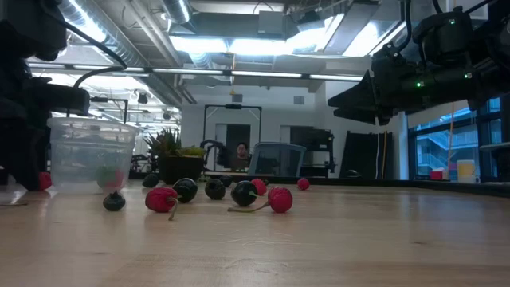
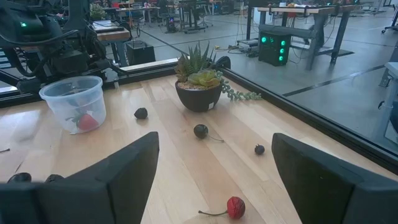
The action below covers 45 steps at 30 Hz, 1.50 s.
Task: Pick and placing Produce into tupperware
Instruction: Put the red raspberry into the transparent container
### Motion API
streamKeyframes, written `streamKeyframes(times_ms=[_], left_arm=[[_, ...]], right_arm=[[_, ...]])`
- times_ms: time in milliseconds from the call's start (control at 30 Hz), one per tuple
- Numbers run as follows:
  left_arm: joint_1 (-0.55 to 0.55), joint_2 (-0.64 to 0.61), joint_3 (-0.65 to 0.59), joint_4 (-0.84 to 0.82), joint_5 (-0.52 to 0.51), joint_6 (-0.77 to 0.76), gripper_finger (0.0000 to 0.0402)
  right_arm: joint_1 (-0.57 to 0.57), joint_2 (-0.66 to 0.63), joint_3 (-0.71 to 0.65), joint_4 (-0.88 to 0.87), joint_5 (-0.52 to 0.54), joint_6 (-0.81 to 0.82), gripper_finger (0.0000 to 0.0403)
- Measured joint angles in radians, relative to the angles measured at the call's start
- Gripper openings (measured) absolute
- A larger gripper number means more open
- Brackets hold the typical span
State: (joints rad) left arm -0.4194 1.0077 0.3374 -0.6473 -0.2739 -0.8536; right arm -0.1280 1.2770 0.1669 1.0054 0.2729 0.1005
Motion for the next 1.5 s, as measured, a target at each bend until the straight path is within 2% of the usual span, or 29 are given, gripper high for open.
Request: streamKeyframes(times_ms=[400, 533, 800, 1000, 1133, 1267, 1400, 1500], left_arm=[[0.0, 0.0, 0.0, -0.001, 0.004, -0.007, 0.0091], [0.0, -0.001, 0.028, -0.069, 0.011, -0.016, 0.0091], [0.0, -0.002, 0.251, -0.378, -0.002, -0.036, 0.009], [0.0, -0.002, 0.431, -0.548, -0.096, -0.059, 0.009], [0.001, 0.001, 0.476, -0.498, -0.156, -0.049, 0.009], [0.024, 0.045, 0.477, -0.382, -0.161, 0.05, 0.009], [0.068, 0.13, 0.477, -0.312, -0.118, 0.145, 0.009], [0.103, 0.198, 0.477, -0.31, -0.077, 0.154, 0.009]], right_arm=[[0.0, 0.0, 0.0, 0.0, 0.0, 0.0, 0.0314], [0.0, 0.0, 0.0, 0.0, 0.0, 0.0, 0.0314], [0.0, 0.0, 0.0, 0.0, 0.0, 0.0, 0.0314], [0.0, 0.0, 0.0, 0.0, 0.0, 0.0, 0.0314], [0.0, 0.0, 0.0, 0.0, 0.0, 0.0, 0.0314], [0.0, 0.0, 0.0, 0.0, 0.0, 0.0, 0.0314], [0.0, 0.0, 0.0, 0.0, 0.0, 0.0, 0.0314], [0.0, 0.0, 0.0, 0.0, 0.0, 0.0, 0.0314]])
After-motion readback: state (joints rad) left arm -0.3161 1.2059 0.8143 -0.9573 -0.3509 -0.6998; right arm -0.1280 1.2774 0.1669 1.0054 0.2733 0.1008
